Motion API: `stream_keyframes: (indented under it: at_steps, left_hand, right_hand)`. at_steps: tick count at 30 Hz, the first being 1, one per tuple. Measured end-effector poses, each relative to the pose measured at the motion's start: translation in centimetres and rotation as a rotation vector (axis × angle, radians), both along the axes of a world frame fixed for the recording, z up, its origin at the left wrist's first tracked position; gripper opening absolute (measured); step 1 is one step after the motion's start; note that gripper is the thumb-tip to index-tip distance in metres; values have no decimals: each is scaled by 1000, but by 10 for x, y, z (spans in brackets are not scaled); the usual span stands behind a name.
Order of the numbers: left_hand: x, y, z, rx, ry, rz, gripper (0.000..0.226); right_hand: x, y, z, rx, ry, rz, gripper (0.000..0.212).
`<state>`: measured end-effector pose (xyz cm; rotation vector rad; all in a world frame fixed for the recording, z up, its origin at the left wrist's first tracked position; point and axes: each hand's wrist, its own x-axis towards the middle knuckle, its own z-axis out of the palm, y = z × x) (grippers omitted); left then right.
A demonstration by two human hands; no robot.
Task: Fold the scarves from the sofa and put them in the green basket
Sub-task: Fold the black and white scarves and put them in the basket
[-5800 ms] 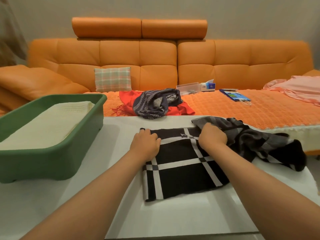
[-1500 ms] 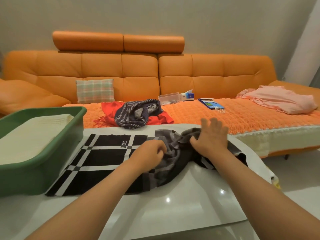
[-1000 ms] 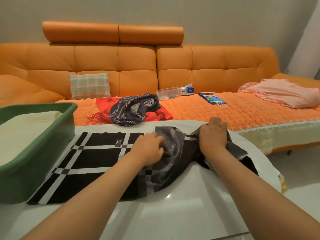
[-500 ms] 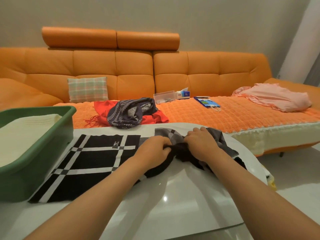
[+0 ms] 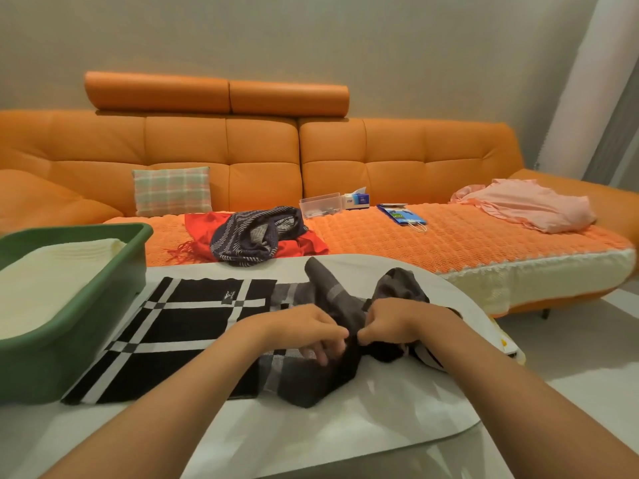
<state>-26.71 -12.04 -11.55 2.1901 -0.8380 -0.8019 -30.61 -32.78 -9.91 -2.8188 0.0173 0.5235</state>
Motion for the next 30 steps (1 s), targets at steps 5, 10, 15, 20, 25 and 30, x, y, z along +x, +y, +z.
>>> stream_keyframes:
  at_steps: [5, 10, 15, 20, 25, 30]
  left_hand:
    - [27, 2, -14, -78, -484, 372, 20]
    - [59, 5, -34, 69, -685, 372, 14]
    - [77, 10, -51, 66, -553, 312, 38]
    - [90, 9, -64, 321, -521, 225, 61]
    - [93, 6, -71, 523, -630, 270, 71]
    - [85, -7, -72, 336, -712, 167, 65]
  right_hand:
    - [21, 0, -10, 421, -370, -249, 32]
    - [58, -4, -41, -25, -464, -87, 35]
    - [83, 2, -54, -172, -370, -130, 25]
    - [91, -13, -49, -141, -607, -574, 26]
    - [91, -18, -57, -204, -549, -524, 54]
    - [83, 2, -49, -15, -651, 19, 49]
